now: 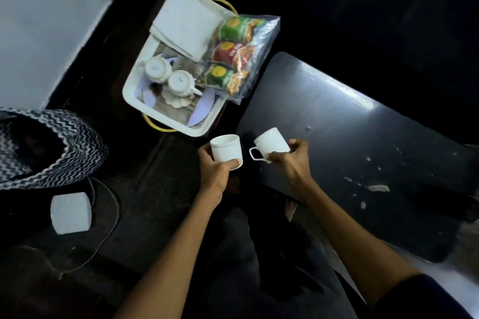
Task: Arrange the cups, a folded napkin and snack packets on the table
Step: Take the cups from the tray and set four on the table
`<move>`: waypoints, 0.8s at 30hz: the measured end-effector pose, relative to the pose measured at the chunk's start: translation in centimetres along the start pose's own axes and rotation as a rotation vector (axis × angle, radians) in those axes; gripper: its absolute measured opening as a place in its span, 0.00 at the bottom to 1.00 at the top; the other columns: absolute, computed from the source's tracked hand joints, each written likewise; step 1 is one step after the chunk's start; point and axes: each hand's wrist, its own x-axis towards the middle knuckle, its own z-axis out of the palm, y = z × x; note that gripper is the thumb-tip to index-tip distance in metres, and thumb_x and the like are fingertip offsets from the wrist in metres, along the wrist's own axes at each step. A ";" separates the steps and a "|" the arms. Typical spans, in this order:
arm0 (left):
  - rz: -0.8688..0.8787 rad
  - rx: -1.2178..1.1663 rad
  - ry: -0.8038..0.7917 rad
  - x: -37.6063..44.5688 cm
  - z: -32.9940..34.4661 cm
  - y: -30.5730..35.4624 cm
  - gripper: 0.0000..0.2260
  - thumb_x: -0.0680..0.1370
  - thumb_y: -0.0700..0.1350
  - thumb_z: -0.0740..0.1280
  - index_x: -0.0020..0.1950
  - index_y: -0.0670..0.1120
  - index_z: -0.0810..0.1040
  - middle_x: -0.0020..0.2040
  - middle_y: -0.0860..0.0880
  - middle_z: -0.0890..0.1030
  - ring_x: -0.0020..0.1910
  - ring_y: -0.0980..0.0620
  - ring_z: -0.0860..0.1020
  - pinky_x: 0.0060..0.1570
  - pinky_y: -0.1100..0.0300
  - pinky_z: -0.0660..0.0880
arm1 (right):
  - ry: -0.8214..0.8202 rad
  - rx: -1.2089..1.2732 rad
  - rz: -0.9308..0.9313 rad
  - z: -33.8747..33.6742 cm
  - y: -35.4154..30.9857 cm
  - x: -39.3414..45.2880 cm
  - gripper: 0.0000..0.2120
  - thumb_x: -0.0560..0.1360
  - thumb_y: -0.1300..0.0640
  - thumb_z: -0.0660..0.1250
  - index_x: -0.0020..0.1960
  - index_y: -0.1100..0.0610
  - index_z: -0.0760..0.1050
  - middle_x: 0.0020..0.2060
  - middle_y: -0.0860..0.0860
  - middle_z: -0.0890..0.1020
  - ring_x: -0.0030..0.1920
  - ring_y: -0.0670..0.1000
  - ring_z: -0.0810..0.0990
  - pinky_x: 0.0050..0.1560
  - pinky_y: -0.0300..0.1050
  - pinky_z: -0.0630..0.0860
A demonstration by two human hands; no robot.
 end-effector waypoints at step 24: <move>0.242 0.856 -0.043 -6.5 26.8 -16.6 0.34 0.57 0.42 0.84 0.58 0.48 0.72 0.57 0.48 0.78 0.56 0.47 0.78 0.50 0.58 0.74 | -0.034 -0.233 -0.017 -29.7 19.2 8.6 0.33 0.57 0.57 0.74 0.61 0.51 0.70 0.52 0.49 0.80 0.50 0.51 0.80 0.46 0.41 0.75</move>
